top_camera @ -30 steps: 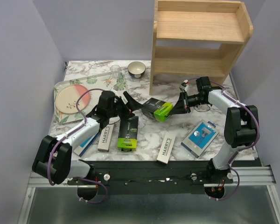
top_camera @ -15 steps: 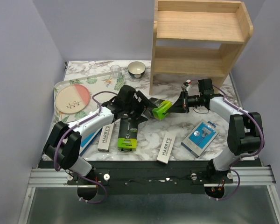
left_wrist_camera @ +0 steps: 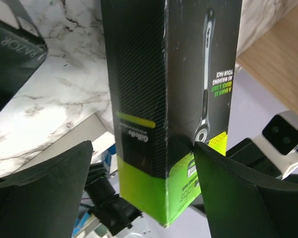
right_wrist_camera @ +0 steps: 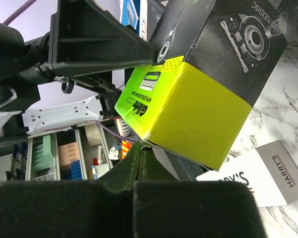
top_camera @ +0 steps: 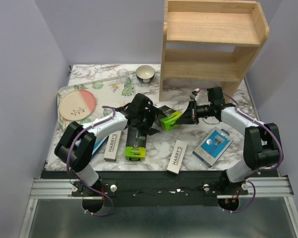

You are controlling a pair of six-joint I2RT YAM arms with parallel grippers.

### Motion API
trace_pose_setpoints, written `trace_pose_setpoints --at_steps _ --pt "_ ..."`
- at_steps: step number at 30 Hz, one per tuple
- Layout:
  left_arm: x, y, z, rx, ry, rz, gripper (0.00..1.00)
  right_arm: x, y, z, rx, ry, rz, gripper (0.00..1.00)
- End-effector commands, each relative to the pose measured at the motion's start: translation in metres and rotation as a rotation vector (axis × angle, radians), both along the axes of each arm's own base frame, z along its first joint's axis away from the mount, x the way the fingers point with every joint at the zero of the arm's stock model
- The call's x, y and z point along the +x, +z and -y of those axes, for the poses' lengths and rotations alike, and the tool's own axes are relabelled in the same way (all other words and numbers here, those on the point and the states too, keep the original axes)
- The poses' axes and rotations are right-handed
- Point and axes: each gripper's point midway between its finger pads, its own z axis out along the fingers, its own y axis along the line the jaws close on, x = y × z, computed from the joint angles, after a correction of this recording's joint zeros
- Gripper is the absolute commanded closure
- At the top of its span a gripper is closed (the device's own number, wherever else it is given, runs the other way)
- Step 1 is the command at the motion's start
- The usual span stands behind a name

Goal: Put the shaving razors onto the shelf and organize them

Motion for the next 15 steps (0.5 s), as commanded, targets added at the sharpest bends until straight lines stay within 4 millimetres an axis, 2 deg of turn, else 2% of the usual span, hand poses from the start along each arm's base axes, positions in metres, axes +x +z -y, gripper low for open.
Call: trace_pose_setpoints --at_steps 1,2,7,11,12,13,14,15 --pt "0.012 -0.009 0.010 -0.030 0.061 -0.050 0.14 -0.006 0.006 -0.005 0.012 0.013 0.026 0.99" --pt "0.015 -0.006 0.011 -0.043 0.066 -0.044 0.18 -0.008 0.004 -0.005 0.010 0.016 0.019 0.99" --pt "0.024 0.001 0.022 -0.103 0.055 -0.008 0.23 -0.022 -0.006 -0.008 0.000 0.032 -0.024 0.99" --pt "0.024 0.000 0.019 -0.094 0.012 0.061 0.48 -0.031 -0.012 -0.008 -0.009 0.040 -0.036 0.99" --pt "0.024 0.001 0.017 -0.091 0.000 0.084 0.50 -0.032 -0.011 -0.007 -0.013 0.043 -0.024 0.99" --pt "0.024 0.011 0.019 -0.113 -0.015 0.135 0.52 -0.033 -0.010 -0.007 -0.013 0.047 -0.013 0.98" --pt "0.018 0.003 0.013 -0.092 -0.049 0.170 0.55 -0.035 -0.011 -0.006 -0.018 0.054 0.000 0.97" --pt "0.018 0.007 0.013 -0.105 -0.066 0.220 0.56 -0.036 -0.010 -0.005 -0.020 0.058 0.006 0.97"
